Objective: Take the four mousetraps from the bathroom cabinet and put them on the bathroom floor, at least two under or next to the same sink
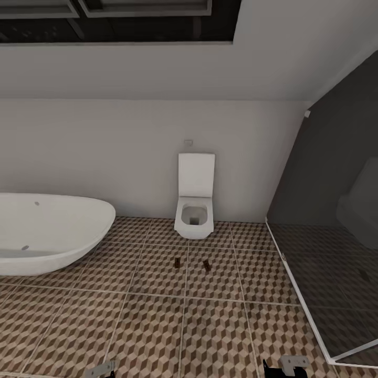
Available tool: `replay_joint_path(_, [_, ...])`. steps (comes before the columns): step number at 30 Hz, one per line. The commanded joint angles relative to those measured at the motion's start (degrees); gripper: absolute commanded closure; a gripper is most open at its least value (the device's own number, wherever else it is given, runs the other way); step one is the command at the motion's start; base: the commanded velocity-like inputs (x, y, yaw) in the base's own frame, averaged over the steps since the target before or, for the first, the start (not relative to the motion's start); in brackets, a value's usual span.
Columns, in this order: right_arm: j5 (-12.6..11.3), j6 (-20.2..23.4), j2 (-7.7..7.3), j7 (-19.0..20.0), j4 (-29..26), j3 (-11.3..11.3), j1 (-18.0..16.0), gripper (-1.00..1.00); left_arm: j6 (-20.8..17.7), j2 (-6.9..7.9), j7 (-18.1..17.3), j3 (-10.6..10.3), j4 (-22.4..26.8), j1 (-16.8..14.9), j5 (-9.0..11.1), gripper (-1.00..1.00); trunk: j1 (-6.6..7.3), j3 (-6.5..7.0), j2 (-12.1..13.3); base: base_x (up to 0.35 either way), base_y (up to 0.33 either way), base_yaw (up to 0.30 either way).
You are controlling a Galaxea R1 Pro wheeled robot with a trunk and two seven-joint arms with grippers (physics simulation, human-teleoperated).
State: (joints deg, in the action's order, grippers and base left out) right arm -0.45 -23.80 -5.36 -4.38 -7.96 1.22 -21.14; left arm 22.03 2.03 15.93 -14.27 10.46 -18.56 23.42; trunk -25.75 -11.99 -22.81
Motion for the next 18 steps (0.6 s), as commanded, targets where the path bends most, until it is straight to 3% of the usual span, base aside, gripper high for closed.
replay_joint_path(1, [0.09,-0.15,0.0,-0.16,0.05,0.16,-0.05,-1.0,0.12,0.01,0.33,-0.5,0.01,-0.03,0.31,-1.0,-0.03,-0.11,-0.11,0.0,0.0,0.0])
replay_joint_path(6, [0.33,0.05,0.0,-0.16,0.26,0.23,-0.05,-1.0,-0.1,-0.38,0.33,-0.5,-0.51,0.02,0.31,-1.0,-0.03,-0.11,-0.11,0.0,0.0,0.0])
replay_joint_path(18, [0.31,0.8,-0.03,-0.34,5.95,0.19,0.0,-1.0,-0.3,-1.76,0.44,-0.43,-11.15,0.53,0.29,-1.0,-0.03,-0.11,-0.11,0.0,0.0,0.0])
